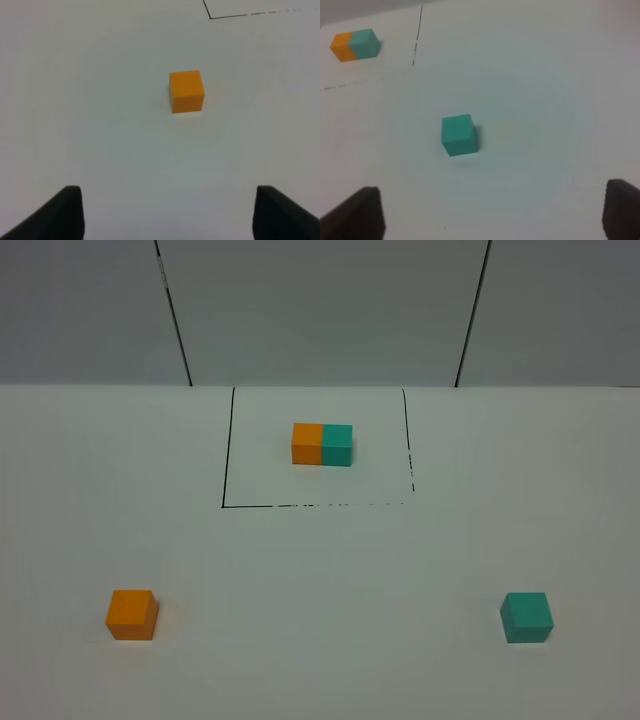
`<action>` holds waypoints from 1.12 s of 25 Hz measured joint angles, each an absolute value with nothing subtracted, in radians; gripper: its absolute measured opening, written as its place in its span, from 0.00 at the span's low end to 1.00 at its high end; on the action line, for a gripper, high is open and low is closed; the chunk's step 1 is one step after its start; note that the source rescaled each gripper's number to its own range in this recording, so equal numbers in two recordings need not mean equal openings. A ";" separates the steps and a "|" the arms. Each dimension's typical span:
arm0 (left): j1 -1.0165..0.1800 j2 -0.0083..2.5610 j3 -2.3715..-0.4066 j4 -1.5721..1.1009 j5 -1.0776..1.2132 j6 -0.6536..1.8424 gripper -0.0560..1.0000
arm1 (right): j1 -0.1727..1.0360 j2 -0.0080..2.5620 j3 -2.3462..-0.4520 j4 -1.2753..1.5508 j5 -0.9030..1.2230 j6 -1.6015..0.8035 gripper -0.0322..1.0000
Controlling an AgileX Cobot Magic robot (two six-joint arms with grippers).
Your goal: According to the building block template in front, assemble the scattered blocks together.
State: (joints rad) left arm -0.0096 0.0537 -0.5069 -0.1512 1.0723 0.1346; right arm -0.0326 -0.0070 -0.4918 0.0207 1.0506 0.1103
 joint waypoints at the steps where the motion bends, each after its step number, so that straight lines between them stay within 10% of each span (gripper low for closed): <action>1: -0.010 0.062 -0.507 -0.149 1.072 0.121 0.51 | -0.033 -0.007 -0.492 0.021 1.051 0.110 0.75; 28: -0.011 1.354 -1.026 -0.226 1.177 -0.082 0.68 | -0.033 -0.007 -0.492 0.021 1.051 0.110 0.75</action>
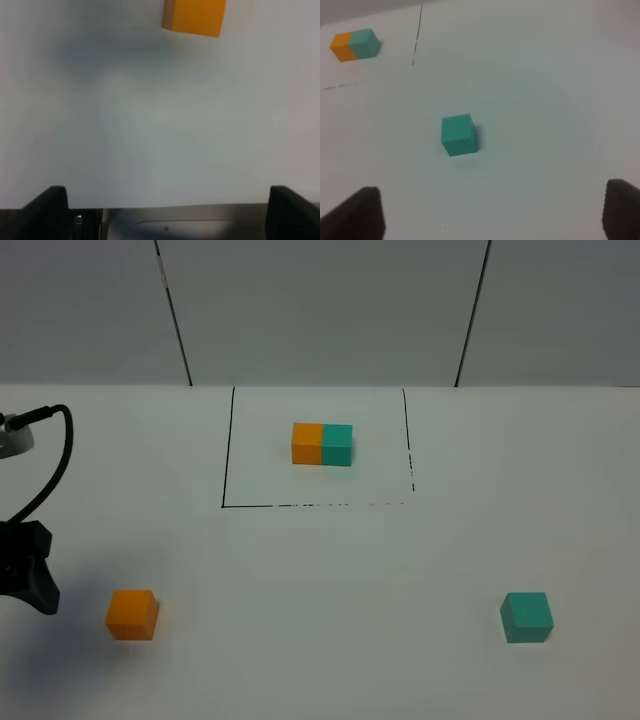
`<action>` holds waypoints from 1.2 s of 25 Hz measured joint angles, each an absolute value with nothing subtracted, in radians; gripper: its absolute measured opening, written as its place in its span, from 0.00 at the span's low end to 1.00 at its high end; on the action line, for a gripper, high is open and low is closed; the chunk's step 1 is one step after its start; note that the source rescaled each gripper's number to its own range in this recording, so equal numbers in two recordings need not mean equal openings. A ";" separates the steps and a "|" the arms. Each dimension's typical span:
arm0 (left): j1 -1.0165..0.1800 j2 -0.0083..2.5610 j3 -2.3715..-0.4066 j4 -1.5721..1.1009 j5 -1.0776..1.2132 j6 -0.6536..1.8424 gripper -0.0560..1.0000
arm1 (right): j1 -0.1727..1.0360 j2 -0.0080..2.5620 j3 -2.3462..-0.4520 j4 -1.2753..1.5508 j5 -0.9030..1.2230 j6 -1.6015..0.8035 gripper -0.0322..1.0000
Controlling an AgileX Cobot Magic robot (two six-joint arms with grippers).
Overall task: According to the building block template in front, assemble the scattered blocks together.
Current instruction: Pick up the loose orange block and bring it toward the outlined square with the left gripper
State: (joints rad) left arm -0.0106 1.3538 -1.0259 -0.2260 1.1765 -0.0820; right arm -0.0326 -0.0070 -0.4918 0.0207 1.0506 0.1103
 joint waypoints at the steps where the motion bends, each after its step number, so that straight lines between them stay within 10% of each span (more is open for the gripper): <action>1: -0.014 1.373 -1.038 -0.226 1.175 -0.090 0.68 | -0.033 -0.007 -0.492 0.021 1.051 0.110 0.75; 30: -0.249 1.815 -1.122 -0.050 0.962 -0.159 0.68 | -0.033 -0.007 -0.492 0.021 1.051 0.110 0.75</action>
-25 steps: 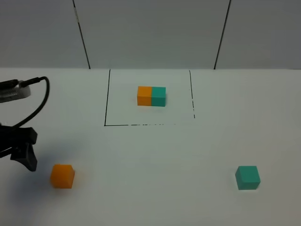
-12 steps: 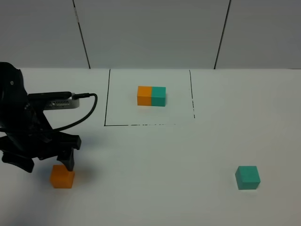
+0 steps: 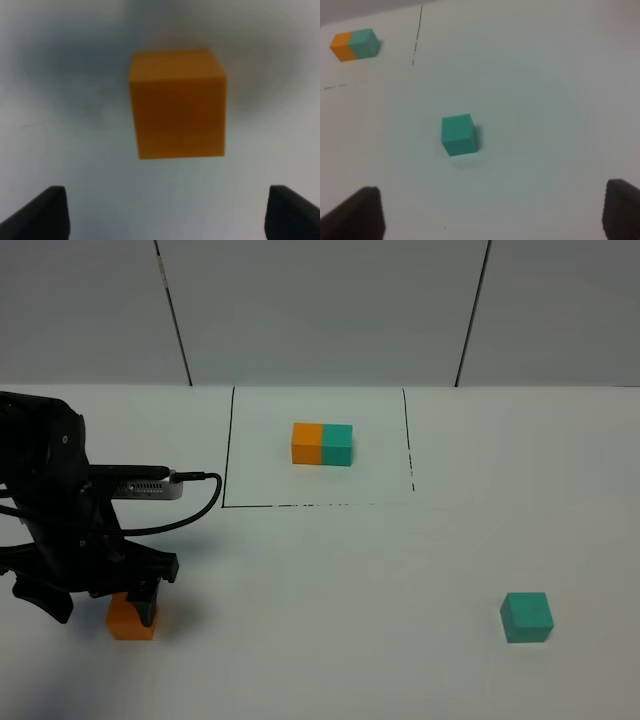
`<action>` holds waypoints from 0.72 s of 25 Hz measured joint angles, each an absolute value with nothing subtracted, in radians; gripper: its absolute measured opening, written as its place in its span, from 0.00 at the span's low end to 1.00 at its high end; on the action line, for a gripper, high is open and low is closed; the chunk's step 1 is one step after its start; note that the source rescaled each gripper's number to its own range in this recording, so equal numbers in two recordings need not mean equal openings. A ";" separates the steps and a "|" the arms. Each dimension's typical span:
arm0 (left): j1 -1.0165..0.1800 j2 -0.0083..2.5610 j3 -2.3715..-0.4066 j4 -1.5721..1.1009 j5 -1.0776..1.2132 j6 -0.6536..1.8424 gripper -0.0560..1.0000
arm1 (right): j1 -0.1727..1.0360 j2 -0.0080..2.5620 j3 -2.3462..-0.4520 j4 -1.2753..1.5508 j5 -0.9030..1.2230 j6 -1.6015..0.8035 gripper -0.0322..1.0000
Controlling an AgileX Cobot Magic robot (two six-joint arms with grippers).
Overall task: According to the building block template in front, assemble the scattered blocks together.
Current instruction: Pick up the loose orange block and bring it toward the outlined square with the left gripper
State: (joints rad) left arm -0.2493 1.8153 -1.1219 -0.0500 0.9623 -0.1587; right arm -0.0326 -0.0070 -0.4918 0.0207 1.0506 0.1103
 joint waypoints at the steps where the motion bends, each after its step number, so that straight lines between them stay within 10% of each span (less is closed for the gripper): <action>1: -0.249 1.815 -1.120 -0.033 0.962 -0.163 0.68 | -0.033 -0.007 -0.492 0.021 1.051 0.110 0.75; 18: -0.254 1.818 -0.980 -0.028 0.703 -0.206 0.68 | -0.033 -0.007 -0.492 0.021 1.051 0.110 0.75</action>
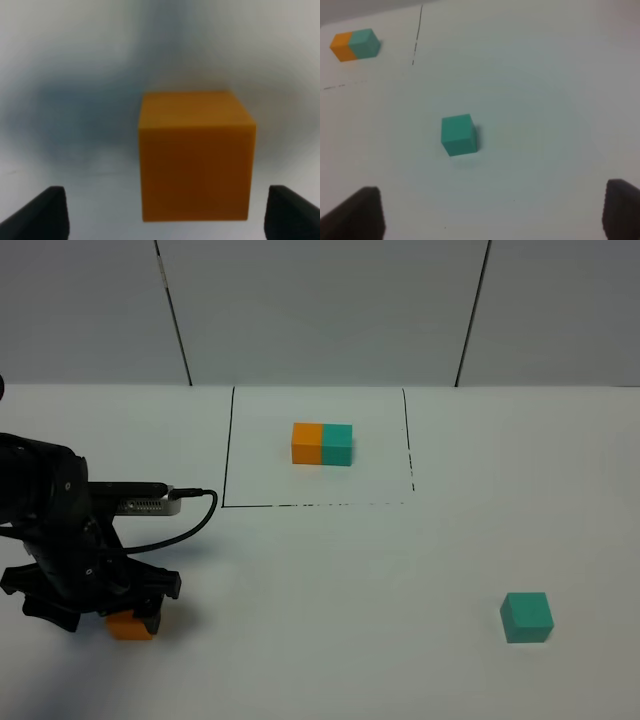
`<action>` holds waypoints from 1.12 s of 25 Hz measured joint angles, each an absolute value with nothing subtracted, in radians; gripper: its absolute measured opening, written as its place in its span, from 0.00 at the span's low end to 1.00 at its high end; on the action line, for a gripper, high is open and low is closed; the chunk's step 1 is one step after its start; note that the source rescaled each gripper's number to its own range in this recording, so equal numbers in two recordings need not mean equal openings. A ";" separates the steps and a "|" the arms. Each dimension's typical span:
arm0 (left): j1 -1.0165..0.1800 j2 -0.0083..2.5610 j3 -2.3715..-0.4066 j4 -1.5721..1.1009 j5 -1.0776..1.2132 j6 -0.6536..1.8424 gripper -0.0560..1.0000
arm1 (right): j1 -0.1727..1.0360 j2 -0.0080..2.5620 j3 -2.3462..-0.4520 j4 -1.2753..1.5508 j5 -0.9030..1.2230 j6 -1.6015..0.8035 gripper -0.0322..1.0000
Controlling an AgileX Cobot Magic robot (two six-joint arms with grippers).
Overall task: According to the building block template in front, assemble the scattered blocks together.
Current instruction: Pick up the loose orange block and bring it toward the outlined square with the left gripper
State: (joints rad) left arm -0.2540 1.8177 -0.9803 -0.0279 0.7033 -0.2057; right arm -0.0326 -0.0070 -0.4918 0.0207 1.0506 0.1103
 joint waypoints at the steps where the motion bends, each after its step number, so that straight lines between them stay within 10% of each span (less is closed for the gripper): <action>1: -0.254 1.818 -0.970 -0.028 0.688 -0.206 0.68 | -0.033 -0.007 -0.492 0.021 1.051 0.110 0.75; 20: -0.254 1.907 -0.945 -0.074 0.565 -0.209 0.66 | -0.033 -0.007 -0.492 0.021 1.051 0.110 0.75; 24: -0.254 1.908 -0.945 -0.056 0.567 -0.210 0.47 | -0.033 -0.007 -0.492 0.021 1.051 0.110 0.75; 28: -0.254 1.908 -0.945 -0.053 0.557 -0.210 0.05 | -0.033 -0.007 -0.492 0.021 1.051 0.110 0.75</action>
